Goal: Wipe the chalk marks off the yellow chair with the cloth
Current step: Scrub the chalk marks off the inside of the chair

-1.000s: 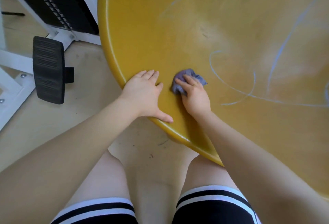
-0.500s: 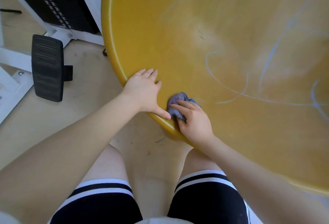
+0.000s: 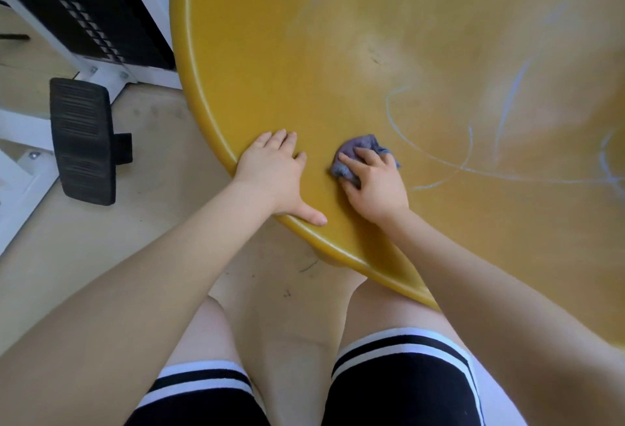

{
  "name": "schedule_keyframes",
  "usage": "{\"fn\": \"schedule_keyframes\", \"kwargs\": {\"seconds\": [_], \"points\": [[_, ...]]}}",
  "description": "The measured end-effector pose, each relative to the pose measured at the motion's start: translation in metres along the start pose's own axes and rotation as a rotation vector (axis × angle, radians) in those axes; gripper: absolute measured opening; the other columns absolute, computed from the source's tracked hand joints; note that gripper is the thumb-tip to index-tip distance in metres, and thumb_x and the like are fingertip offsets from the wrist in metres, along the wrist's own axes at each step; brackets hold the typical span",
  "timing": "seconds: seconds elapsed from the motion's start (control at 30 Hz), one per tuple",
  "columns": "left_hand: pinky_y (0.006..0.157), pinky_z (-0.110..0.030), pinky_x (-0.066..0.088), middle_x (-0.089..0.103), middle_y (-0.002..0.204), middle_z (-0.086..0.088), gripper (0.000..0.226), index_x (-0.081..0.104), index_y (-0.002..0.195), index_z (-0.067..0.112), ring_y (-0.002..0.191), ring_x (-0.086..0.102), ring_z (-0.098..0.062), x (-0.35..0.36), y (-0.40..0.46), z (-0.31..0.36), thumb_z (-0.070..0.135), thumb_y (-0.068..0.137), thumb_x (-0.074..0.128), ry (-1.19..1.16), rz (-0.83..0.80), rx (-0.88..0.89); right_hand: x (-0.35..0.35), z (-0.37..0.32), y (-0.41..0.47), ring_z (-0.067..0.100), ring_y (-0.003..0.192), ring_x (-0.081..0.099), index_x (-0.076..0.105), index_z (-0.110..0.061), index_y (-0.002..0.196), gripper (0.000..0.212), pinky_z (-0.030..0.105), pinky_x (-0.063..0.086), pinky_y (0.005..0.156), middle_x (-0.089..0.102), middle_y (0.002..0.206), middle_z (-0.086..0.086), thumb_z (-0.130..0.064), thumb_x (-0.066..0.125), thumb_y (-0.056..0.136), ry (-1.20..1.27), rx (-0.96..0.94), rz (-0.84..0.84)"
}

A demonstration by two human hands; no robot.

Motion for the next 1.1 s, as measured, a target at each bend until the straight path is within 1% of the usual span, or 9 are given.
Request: {"fn": "schedule_keyframes", "kwargs": {"seconds": [0.1,0.17,0.27,0.43,0.6,0.73,0.93,1.0,1.1], "points": [[0.117,-0.039,0.004,0.0,0.158,-0.014,0.121,0.017,0.15,0.017,0.145,0.001,-0.027,-0.001,0.006,0.006,0.09,0.057,0.044,-0.021,-0.009,-0.012,-0.005,-0.008,-0.05,0.033,0.097,0.043,0.059,-0.028,0.123,0.057,0.04,0.041,0.088,0.054,0.121,0.007,-0.061,0.031,0.086,-0.034,-0.044,-0.016],[0.117,-0.04,0.004,-0.002,0.157,-0.016,0.122,0.015,0.15,0.018,0.145,0.0,-0.028,-0.003,0.012,0.013,0.089,0.057,0.046,-0.044,-0.018,-0.021,-0.007,-0.008,-0.065,0.033,0.092,0.045,0.063,-0.029,0.117,0.063,0.04,0.042,0.086,0.057,0.115,0.009,-0.059,0.018,0.084,0.001,-0.049,-0.03],[0.117,-0.039,0.005,-0.006,0.156,-0.018,0.123,0.011,0.151,0.019,0.145,-0.002,-0.029,-0.005,0.021,0.024,0.087,0.056,0.05,-0.049,-0.056,-0.034,-0.002,0.006,-0.062,0.04,0.109,0.048,0.065,-0.022,0.115,0.052,0.043,0.04,0.096,0.057,0.12,0.015,-0.048,0.03,0.089,0.078,-0.085,-0.004],[0.117,-0.038,0.005,-0.01,0.156,-0.017,0.124,0.005,0.152,0.021,0.145,-0.005,-0.029,0.0,0.03,0.026,0.087,0.057,0.05,-0.024,-0.097,-0.048,0.001,0.05,0.003,0.031,0.132,0.031,0.054,-0.022,0.129,0.035,0.035,0.029,0.104,0.037,0.145,0.011,-0.028,0.049,0.095,0.023,0.013,0.016],[0.117,-0.039,0.003,-0.012,0.156,-0.016,0.122,0.005,0.152,0.023,0.145,-0.006,-0.03,0.002,0.029,0.025,0.087,0.057,0.049,-0.038,-0.087,-0.049,-0.011,0.064,0.043,0.032,0.12,0.031,0.057,-0.029,0.124,0.032,0.036,0.036,0.094,0.038,0.141,0.004,-0.025,0.046,0.094,-0.015,0.168,0.053],[0.117,-0.04,0.002,-0.012,0.156,-0.018,0.121,0.005,0.152,0.024,0.145,-0.007,-0.031,0.0,0.028,0.028,0.086,0.058,0.049,-0.054,-0.085,-0.059,-0.008,0.045,-0.009,0.034,0.105,0.037,0.061,-0.025,0.12,0.031,0.038,0.039,0.09,0.046,0.13,0.009,-0.019,0.049,0.092,0.001,-0.023,0.019],[0.116,-0.044,0.001,-0.013,0.154,-0.022,0.119,0.003,0.151,0.027,0.144,-0.008,-0.034,-0.005,0.032,0.041,0.085,0.059,0.052,-0.062,-0.137,-0.123,-0.009,0.025,-0.071,0.032,0.075,0.048,0.069,-0.026,0.106,0.042,0.036,0.039,0.067,0.059,0.1,0.011,-0.038,0.037,0.082,0.081,-0.209,-0.044],[0.116,-0.044,0.002,-0.014,0.154,-0.023,0.119,0.002,0.151,0.028,0.144,-0.008,-0.035,-0.007,0.034,0.043,0.084,0.059,0.053,-0.064,-0.148,-0.139,-0.01,0.033,-0.055,0.034,0.077,0.051,0.069,-0.028,0.106,0.037,0.037,0.039,0.065,0.06,0.099,0.01,-0.039,0.042,0.083,0.032,-0.213,0.007],[0.116,-0.043,0.001,-0.016,0.154,-0.022,0.118,0.0,0.151,0.029,0.144,-0.01,-0.034,-0.003,0.035,0.044,0.084,0.06,0.053,-0.07,-0.154,-0.148,-0.009,0.055,-0.011,0.036,0.098,0.045,0.061,-0.032,0.12,0.031,0.039,0.036,0.081,0.052,0.118,0.01,-0.031,0.052,0.09,-0.047,-0.122,0.044]]}}
Point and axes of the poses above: each hand's wrist, its own y-axis towards the middle knuckle, its own x-axis out of the palm, z = x × y, the point moved 5 cm from there along y, towards the middle knuckle
